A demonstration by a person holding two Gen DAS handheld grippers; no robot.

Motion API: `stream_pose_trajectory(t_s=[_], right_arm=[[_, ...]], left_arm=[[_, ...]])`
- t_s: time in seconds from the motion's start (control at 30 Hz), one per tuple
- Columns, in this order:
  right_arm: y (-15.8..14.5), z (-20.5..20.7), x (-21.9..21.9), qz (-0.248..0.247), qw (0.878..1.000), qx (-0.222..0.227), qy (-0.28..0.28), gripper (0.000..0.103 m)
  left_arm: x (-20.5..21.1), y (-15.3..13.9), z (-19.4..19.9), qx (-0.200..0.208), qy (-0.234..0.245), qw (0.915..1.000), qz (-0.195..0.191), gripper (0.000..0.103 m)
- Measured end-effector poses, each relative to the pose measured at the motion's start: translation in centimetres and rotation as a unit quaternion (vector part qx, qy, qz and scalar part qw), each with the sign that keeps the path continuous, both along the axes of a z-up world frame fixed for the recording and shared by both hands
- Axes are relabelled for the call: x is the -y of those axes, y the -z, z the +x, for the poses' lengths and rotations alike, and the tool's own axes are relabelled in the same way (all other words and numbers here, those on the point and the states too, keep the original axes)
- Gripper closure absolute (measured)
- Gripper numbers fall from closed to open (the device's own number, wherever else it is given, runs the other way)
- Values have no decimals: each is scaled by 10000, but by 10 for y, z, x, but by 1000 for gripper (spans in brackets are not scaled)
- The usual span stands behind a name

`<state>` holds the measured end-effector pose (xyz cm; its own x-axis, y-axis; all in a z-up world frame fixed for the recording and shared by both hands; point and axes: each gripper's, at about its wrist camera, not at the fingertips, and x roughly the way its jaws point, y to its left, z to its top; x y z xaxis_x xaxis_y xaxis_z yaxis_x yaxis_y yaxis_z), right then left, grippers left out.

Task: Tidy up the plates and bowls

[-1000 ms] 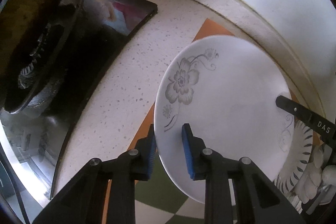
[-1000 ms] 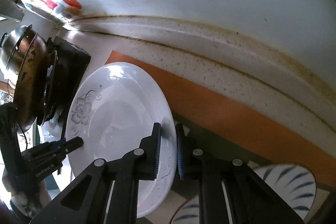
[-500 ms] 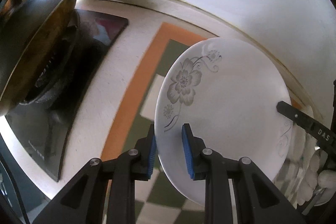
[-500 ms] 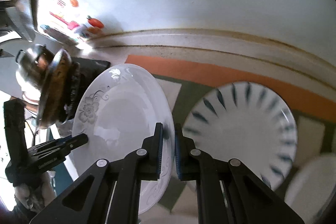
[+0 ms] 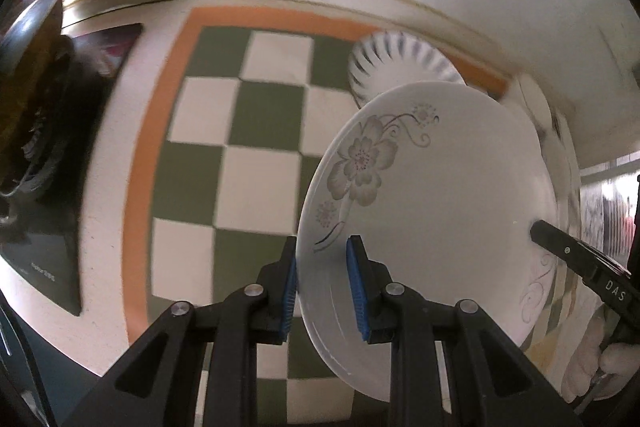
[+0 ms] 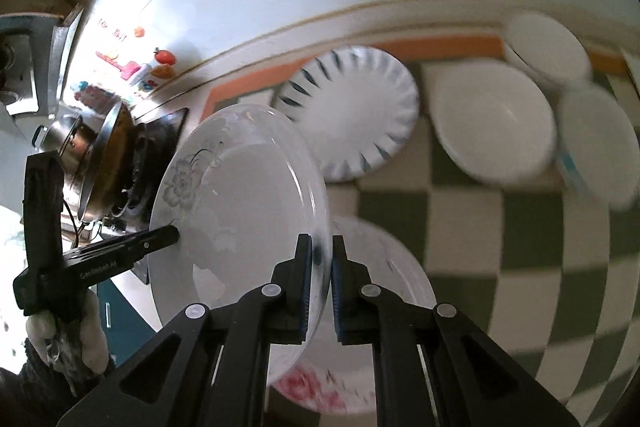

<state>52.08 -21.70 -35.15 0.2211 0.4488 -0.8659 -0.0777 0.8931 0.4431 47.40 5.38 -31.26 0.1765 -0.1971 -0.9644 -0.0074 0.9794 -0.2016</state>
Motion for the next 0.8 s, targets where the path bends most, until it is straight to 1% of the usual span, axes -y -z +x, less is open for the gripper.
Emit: stream_pose_trajectory(t_s=[0.07, 0.2, 0.37, 0.5, 0.67, 0.77, 0.8], right_arm=[[8, -17, 11, -5, 9998, -82, 160, 92], [34, -45, 31, 49, 9982, -356, 485, 92], [62, -65, 42, 46, 9961, -589, 648, 92], [74, -71, 46, 21, 9953, -665, 700, 92], [81, -71, 48, 10, 9951, -720, 683, 92], [84, -70, 46, -88, 9956, -726, 579, 92], [85, -70, 45, -129, 9956, -744, 555, 92]], left_arm=[[11, 8, -6, -112, 191, 9997, 49, 82], [35, 23, -20, -304, 506, 9981, 203, 82], [51, 41, -26, -415, 757, 9952, 460, 82], [58, 50, -29, -489, 857, 9934, 588, 81], [66, 58, -33, -528, 944, 9910, 783, 82], [69, 66, -33, -575, 980, 9897, 869, 82], [72, 65, -35, -535, 998, 9897, 879, 82]])
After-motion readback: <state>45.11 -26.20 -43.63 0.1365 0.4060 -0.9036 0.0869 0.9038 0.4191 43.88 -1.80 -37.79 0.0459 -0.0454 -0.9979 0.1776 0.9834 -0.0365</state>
